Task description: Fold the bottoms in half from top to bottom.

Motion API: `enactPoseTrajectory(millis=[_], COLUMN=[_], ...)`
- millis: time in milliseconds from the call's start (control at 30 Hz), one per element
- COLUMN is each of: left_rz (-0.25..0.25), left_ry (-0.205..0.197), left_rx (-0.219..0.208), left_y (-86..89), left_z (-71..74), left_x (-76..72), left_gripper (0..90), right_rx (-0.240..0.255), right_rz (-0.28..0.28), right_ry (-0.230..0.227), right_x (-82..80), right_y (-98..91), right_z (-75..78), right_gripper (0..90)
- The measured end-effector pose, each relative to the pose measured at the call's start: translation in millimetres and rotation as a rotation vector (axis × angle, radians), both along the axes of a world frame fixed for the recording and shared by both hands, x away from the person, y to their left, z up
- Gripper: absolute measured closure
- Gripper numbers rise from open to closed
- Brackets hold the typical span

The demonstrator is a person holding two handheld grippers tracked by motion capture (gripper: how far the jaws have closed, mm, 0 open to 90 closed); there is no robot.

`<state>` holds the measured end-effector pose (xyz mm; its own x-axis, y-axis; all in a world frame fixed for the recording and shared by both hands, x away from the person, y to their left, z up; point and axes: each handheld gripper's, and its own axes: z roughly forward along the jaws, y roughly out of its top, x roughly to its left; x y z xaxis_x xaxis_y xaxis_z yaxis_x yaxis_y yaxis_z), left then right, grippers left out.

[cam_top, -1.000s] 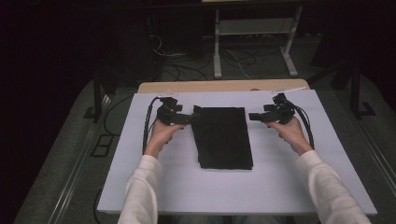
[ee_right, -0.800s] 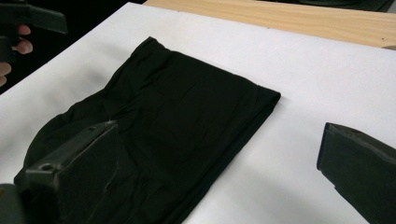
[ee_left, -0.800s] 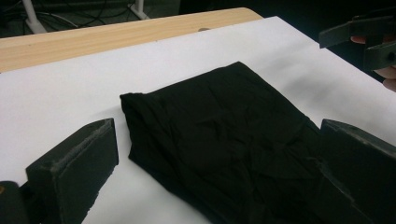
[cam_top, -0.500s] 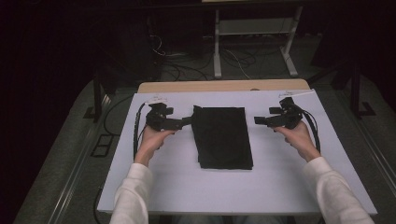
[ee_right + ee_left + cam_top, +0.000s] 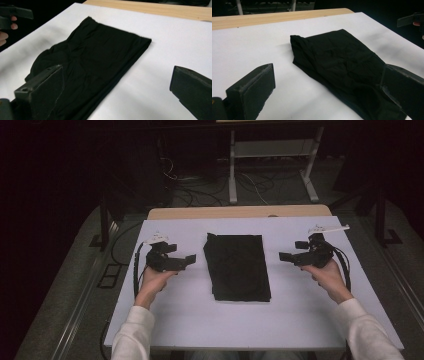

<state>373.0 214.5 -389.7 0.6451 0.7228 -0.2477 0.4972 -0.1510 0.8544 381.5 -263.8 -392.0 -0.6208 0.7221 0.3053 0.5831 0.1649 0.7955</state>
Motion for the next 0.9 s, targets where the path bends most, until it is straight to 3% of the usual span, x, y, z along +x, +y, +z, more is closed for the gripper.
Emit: enactPoseTrajectory(millis=[267, 900], left_rz=[0.002, -0.001], left_ry=[-0.023, -0.084], left_rx=[0.007, -0.020], left_y=[4.1, 3.8], left_z=[0.2, -4.6], left_x=[-20.6, -59.5], left_gripper=[0.0, 0.0], right_rx=[0.005, 0.019], right_rz=[-0.012, -0.027], right_ry=[-0.033, -0.031], right_x=[-25.5, -67.0], right_y=[-9.4, -25.1], right_z=[-2.2, -15.4], right_gripper=[0.0, 0.0])
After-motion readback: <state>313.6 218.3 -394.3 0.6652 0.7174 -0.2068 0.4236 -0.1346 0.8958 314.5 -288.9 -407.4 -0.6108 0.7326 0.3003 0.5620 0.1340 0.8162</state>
